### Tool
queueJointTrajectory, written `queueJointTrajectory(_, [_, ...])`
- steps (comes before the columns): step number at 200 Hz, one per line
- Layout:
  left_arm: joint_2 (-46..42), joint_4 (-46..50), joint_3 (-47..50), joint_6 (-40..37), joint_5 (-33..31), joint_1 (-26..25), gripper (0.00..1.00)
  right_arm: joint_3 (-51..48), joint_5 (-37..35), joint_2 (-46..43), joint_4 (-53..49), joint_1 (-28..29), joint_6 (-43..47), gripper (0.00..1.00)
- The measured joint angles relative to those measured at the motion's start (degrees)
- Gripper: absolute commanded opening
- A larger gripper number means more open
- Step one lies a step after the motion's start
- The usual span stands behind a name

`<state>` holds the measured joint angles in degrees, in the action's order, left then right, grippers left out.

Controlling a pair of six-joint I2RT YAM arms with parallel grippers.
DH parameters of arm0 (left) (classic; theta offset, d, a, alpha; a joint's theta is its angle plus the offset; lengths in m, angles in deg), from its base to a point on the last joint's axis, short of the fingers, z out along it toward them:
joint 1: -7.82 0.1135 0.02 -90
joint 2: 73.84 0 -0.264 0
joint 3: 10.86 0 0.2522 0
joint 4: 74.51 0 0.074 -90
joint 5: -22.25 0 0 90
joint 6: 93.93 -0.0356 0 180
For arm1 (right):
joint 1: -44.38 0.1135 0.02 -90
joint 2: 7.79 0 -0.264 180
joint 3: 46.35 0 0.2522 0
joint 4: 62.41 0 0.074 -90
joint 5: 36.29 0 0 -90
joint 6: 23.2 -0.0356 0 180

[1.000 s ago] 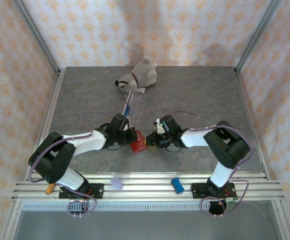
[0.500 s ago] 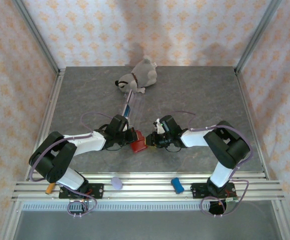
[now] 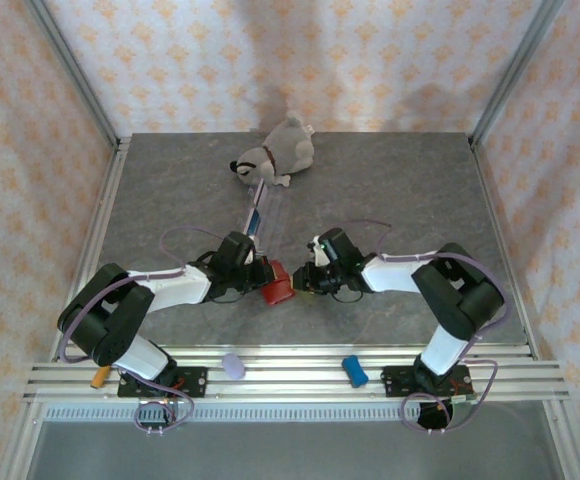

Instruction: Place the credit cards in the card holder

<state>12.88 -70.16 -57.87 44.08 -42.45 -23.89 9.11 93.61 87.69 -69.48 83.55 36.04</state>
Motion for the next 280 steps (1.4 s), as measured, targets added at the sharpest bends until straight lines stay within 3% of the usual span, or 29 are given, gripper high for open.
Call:
queueJointTrajectory(37, [0.0, -0.3, 0.1, 0.1, 0.0, 0.0, 0.00, 6.2, -0.9, -2.0, -4.5, 0.0, -0.3, 0.17])
queueJointTrajectory(85, [-1.0, -0.7, 1.0, 0.1, 0.5, 0.0, 0.00, 11.2, 0.5, 1.7, -4.6, 1.1, -2.7, 0.16])
queueJointTrajectory(230, [-1.1, -4.1, 2.9, 0.9, 1.5, -0.1, 0.00, 13.3, 1.5, 9.0, -7.1, 2.4, -6.4, 0.12])
queueJointTrajectory(280, [-1.8, -4.4, 3.4, 1.6, 1.3, 0.0, 0.07, 18.0, 1.5, 11.3, -14.1, 2.4, -2.4, 0.11])
